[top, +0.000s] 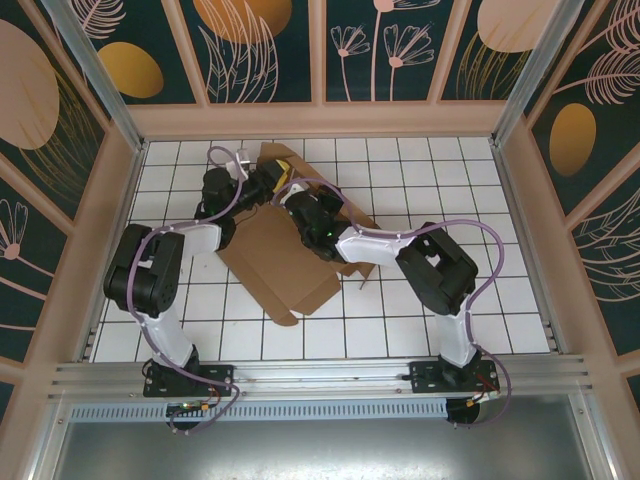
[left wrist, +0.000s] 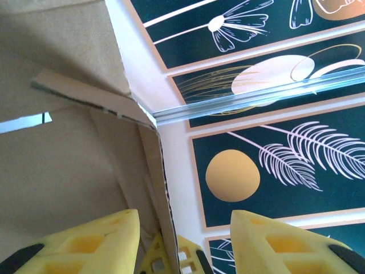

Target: Fold the paper box

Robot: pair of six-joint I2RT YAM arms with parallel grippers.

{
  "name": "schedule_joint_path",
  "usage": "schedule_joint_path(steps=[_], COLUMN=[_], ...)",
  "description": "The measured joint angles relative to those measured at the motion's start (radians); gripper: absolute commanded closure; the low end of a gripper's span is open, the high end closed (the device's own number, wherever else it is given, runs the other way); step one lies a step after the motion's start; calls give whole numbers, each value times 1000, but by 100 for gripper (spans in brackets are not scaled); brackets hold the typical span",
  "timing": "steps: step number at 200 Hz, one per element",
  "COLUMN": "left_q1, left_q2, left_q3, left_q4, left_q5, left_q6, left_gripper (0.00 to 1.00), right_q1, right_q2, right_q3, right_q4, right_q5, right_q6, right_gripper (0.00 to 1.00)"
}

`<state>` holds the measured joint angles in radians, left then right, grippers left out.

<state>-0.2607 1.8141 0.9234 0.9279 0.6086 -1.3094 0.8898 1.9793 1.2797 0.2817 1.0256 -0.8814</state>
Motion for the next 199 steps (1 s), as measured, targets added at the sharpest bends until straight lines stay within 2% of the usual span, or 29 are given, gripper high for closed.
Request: schedule_joint_path(steps=[40,76,129,147,170,186,199], left_q1=[0,0,0,0,0,0,-1], left_q2=[51,94,119,126,146,154,157], left_q3=[85,180,227,235,262,280,281], left_q4=[-24,-85,-222,-249,-264,-271,-283], left_q5=[2,14,15,14,12,16,9], left_q6=[23,61,162,177,183,182,180], left_gripper=[48,51,56,60,76,86,89], right_q1=[0,2,14,21,27,27,29], right_q2=[-1,-8,-11,-11,-11,-11,-16], right_q3=[-2,-10,-13,-13,-17,-19,-19], right_q4=[3,11,18,23,34,34,33], right_q5=[-4,-6,-6,-6,-6,-5,-9], right_q6=[0,1,0,-4,-9,-9,12], right_gripper=[94,94,94,94,92,79,51])
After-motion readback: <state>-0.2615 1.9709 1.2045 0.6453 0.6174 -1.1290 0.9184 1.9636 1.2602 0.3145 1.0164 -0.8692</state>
